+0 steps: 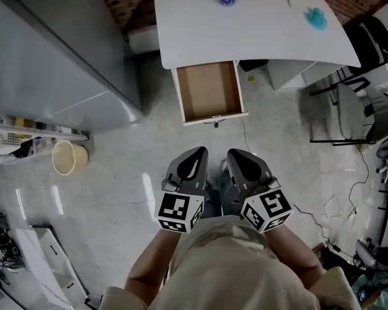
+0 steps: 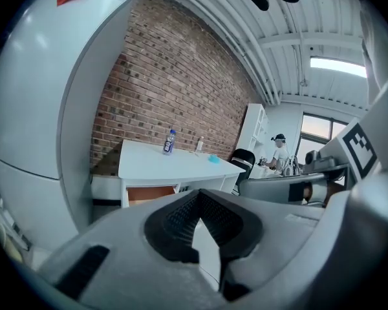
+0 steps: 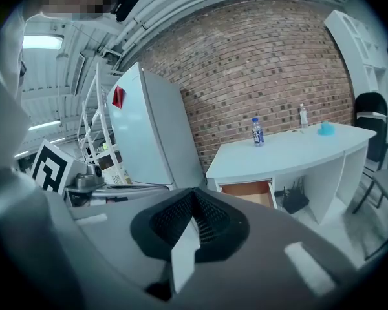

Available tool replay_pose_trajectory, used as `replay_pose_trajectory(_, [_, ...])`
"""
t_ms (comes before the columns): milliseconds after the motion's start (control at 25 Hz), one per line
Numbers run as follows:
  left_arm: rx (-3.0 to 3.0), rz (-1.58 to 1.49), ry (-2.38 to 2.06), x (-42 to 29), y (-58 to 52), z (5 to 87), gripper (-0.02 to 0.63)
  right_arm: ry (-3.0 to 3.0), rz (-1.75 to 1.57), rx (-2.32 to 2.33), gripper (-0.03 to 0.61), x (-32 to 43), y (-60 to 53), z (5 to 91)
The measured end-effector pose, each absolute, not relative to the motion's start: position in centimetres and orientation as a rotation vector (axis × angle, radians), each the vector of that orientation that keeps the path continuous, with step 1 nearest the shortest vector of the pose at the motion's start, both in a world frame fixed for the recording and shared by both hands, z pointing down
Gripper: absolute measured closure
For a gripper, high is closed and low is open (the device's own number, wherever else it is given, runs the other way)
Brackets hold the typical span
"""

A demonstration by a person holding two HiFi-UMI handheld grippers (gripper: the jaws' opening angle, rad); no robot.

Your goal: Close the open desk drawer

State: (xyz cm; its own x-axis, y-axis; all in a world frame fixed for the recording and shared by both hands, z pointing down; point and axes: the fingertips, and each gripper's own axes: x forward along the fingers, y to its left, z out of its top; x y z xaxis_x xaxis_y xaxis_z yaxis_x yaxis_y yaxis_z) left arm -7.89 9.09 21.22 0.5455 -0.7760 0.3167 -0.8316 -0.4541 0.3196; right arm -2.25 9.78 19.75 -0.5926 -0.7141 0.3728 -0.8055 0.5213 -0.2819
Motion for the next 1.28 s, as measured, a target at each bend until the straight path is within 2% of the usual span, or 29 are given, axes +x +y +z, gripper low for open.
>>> replay_pose_trajectory(440, [2.265, 0.230, -1.315, -6.6, 6.8, 27.4, 0.611, -2.464, 0.743, 1.335, 0.575, 0.2, 5.9, 26.5])
replay_pose_trajectory(1280, [2.087, 0.255, -1.275, -5.1, 2.4, 46.6, 0.611, -2.294, 1.079, 1.363, 0.575, 3.9, 0.7, 45.9])
